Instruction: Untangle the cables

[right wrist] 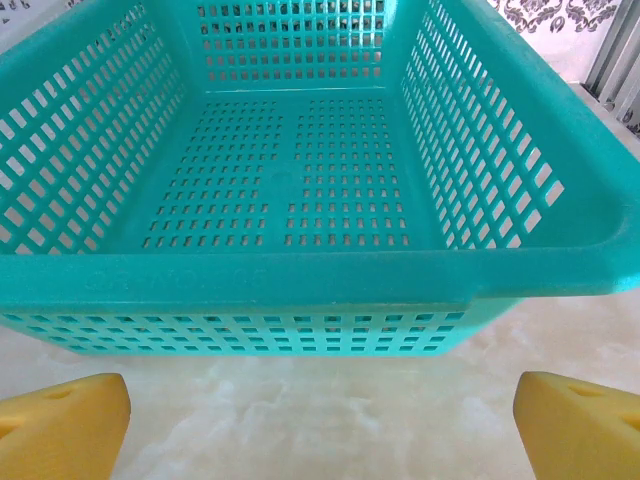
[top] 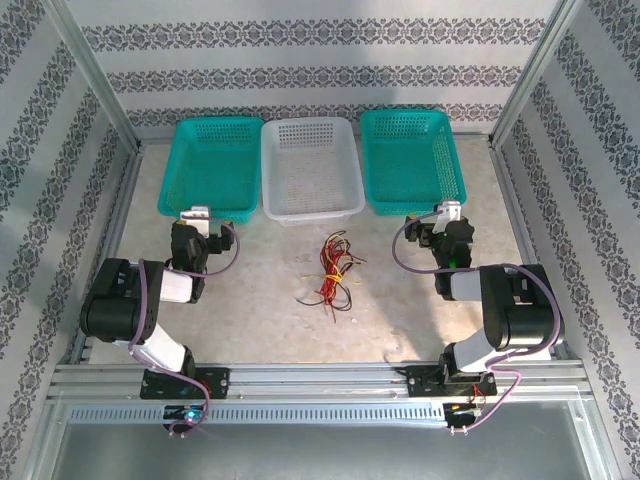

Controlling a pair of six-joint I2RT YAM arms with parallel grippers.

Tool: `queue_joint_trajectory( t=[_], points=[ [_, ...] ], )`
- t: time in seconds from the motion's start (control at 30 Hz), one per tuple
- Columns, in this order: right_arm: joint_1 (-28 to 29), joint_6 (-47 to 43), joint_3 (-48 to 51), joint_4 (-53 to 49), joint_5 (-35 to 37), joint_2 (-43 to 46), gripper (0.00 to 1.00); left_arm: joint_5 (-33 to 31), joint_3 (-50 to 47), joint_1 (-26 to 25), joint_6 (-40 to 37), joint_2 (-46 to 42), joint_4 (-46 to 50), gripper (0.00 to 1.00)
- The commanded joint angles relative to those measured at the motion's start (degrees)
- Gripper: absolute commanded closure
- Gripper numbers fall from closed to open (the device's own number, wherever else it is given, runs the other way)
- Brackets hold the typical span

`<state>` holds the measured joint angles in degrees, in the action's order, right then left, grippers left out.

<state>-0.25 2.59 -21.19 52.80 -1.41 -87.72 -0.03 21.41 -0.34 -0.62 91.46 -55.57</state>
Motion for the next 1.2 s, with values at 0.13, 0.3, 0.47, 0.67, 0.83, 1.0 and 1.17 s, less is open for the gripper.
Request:
queue_joint_trajectory(
  t=[0.13,0.3,0.47,0.67,0.83,1.0,1.17],
  points=[
    [-0.19,-0.18,-0.48,1.26,-0.64,0.01,0.02,1.25,0.83,0.6,0.62,-0.05,1.08,0.01],
    [-0.28,-0.08,-0.43,1.26,-0.7,-0.04,0.02,1.37,0.88,0.64,0.64,-0.14,1.35,0.01],
    [-0.28,-0.08,-0.52,1.21,-0.7,0.01,0.02,1.35,0.92,0.61,0.63,-0.12,1.34,0.01],
    [-0.28,-0.13,-0.52,1.26,-0.7,0.01,0.02,1.26,1.09,0.6,0.63,-0.16,1.82,0.01],
    [0.08,-0.05,-0.26,1.77,1.36,0.69,0.02,1.47,1.09,0.6,0.85,-0.39,2.37,0.01],
    [1.13,1.49,-0.23,-13.46,10.67,15.17,0.02,-1.21,2.62,0.61,1.42,-9.22,11.4,0.01],
    [2.96,1.72,3.03,-21.96,18.53,26.86,0.02,-4.57,1.64,-0.98,5.49,-21.23,21.72,0.01]
  ],
)
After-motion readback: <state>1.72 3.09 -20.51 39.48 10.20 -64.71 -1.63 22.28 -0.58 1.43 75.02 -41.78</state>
